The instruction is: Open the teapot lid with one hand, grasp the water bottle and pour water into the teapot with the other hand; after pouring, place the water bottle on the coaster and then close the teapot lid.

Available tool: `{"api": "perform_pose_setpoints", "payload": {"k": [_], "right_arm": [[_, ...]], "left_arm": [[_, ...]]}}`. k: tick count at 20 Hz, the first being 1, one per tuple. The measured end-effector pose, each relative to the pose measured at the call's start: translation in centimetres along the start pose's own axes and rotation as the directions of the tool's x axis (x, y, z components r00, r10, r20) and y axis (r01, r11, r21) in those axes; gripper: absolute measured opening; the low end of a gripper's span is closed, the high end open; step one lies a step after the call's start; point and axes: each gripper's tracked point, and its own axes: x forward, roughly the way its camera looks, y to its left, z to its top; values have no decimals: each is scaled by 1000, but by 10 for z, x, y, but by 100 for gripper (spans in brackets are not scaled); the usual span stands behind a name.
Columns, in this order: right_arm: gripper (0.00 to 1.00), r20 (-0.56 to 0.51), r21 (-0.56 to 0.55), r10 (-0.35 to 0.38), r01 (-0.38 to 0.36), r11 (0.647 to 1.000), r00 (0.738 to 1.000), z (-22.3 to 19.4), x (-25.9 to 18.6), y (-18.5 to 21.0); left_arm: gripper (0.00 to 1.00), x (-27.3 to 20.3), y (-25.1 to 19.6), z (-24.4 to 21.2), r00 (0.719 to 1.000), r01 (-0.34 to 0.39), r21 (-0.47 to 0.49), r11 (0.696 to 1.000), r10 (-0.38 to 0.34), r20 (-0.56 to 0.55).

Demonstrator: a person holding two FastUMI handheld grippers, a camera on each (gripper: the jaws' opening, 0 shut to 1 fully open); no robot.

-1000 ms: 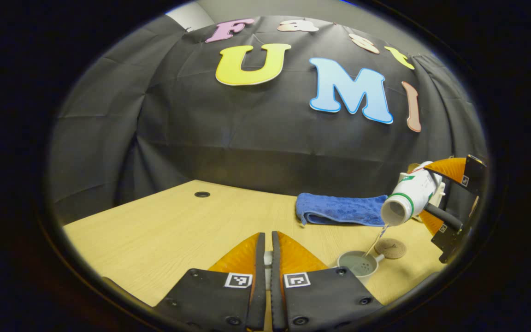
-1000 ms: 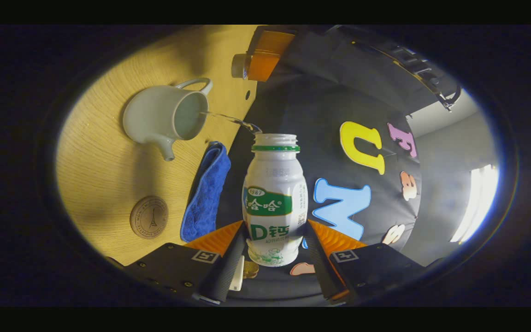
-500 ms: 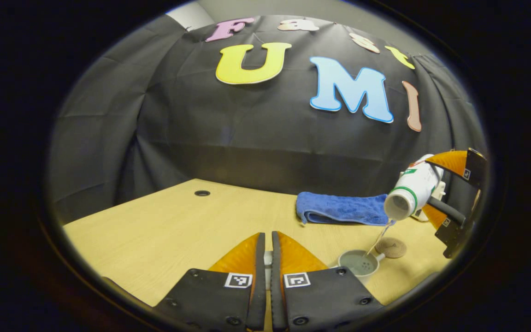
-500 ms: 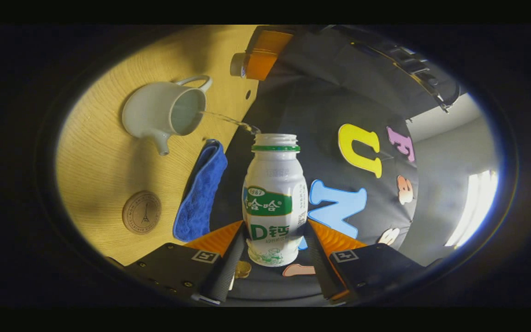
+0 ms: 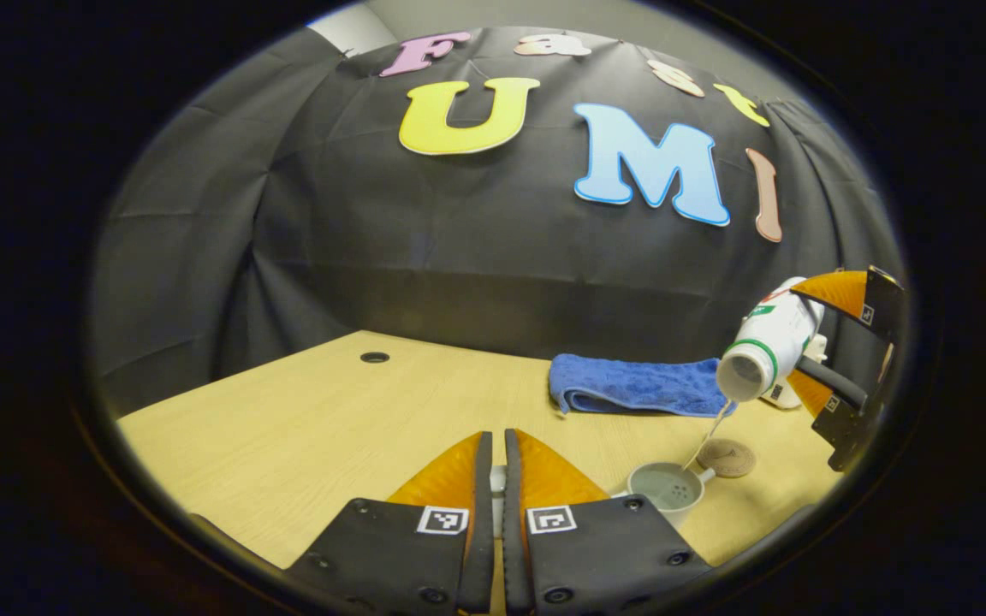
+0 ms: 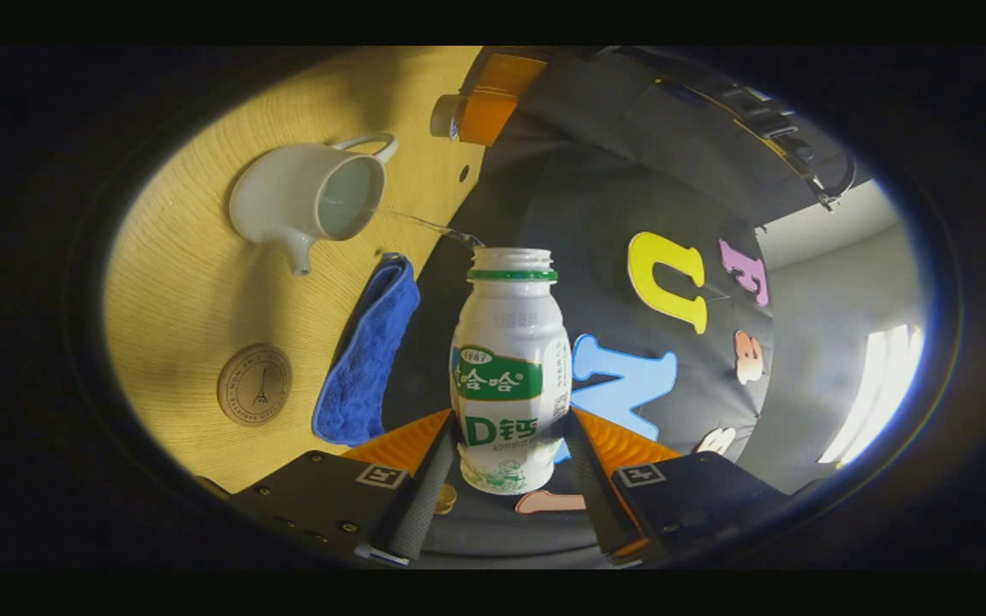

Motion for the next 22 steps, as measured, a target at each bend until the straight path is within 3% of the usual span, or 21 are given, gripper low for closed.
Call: {"api": "perform_pose_setpoints", "payload": {"k": [22], "right_arm": [[74, 50, -88, 6, -2, 996, 999, 13, 3, -8]], "left_arm": [[11, -1, 13, 3, 1000, -15, -50, 999, 15, -1]]}}
